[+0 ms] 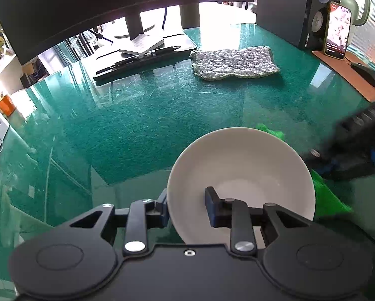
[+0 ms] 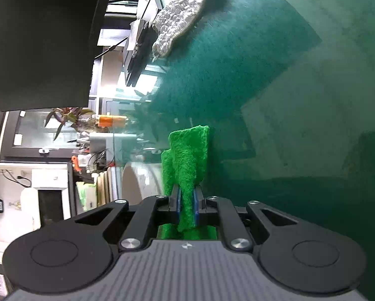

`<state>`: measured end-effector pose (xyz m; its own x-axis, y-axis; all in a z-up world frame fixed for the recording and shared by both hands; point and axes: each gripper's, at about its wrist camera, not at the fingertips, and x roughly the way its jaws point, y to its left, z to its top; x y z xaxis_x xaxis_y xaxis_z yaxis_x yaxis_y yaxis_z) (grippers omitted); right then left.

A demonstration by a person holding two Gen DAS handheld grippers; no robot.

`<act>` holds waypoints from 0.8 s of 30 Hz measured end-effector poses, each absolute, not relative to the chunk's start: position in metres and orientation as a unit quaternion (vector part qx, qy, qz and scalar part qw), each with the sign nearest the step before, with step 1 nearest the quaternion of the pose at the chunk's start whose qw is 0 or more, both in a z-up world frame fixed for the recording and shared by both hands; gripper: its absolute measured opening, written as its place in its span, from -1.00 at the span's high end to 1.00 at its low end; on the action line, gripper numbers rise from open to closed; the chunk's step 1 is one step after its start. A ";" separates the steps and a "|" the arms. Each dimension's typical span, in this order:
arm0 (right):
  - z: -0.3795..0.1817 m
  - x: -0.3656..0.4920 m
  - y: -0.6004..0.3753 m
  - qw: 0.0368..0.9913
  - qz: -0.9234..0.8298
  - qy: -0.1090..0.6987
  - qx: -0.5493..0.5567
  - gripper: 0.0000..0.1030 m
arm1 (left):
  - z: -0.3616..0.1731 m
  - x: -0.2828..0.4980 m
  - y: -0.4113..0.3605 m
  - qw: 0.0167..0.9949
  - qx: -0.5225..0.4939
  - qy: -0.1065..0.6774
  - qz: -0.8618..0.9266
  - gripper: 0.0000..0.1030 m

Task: Clean bowl
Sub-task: 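Wipe the cloth across the bowl rim with the right gripper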

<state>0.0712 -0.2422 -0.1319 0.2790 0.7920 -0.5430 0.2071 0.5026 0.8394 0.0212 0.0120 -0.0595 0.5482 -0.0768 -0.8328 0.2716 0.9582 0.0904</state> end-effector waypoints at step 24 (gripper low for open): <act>-0.121 0.092 -0.228 0.688 0.233 0.552 0.409 0.78 | -0.062 0.034 0.014 0.872 0.119 0.450 -0.152 0.37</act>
<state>0.0916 -0.2277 -0.1207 0.2819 0.7722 -0.5694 0.1298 0.5573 0.8201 0.0342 0.0143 -0.0616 0.5487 -0.1580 -0.8209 0.3719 0.9256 0.0705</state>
